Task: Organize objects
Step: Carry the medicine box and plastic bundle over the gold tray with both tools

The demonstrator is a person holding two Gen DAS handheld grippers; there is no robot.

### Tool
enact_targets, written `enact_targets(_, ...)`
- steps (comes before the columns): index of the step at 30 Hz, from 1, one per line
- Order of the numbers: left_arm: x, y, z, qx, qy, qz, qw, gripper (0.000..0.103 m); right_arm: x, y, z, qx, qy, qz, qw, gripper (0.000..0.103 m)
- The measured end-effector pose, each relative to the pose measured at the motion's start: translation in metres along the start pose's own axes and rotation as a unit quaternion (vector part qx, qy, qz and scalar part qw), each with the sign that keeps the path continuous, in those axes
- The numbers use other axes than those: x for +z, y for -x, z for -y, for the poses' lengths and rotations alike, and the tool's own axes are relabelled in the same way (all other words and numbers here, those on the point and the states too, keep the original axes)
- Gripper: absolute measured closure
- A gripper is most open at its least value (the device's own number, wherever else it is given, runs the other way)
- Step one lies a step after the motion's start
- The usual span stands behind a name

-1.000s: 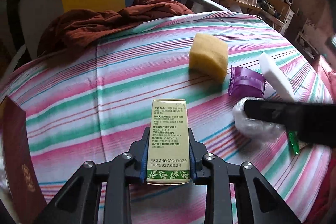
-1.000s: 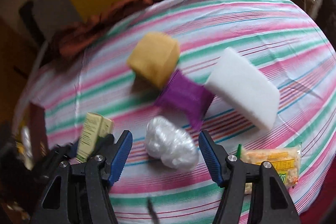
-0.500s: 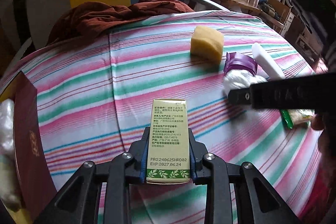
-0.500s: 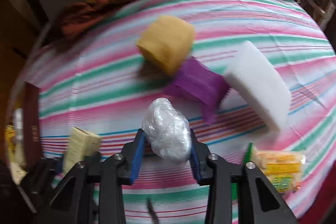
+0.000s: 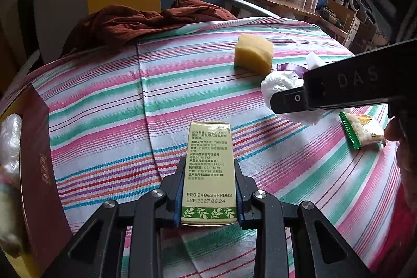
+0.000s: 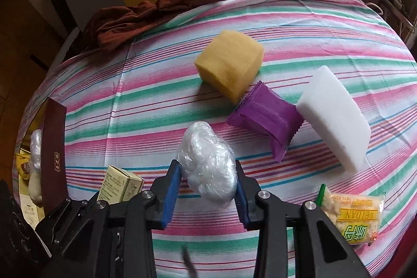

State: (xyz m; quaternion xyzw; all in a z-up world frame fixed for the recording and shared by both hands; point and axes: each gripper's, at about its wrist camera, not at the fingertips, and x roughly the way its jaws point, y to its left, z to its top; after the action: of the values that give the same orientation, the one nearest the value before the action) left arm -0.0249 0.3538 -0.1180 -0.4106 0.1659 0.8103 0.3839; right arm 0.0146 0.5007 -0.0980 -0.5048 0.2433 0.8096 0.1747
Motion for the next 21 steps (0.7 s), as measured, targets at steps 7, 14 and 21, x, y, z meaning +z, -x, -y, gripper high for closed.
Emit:
enact_targets(7, -0.001, 0.0, 0.003, 0.008, -0.008, 0.004, 0.9999, 0.073, 0.002, 0.004, -0.001, -0.004, 0.001, 0.017, 1.0, 0.066)
enact_targets(14, 0.003, 0.007, 0.002, 0.01, 0.003, -0.011, 0.9999, 0.073, 0.002, 0.017, -0.013, 0.014, 0.02, 0.057, 0.998, 0.066)
enact_targets(21, 0.004, 0.057, 0.004, 0.019, -0.016, 0.043, 0.9988, 0.073, -0.002, 0.026, -0.032, 0.026, 0.058, 0.08, 0.995, 0.066)
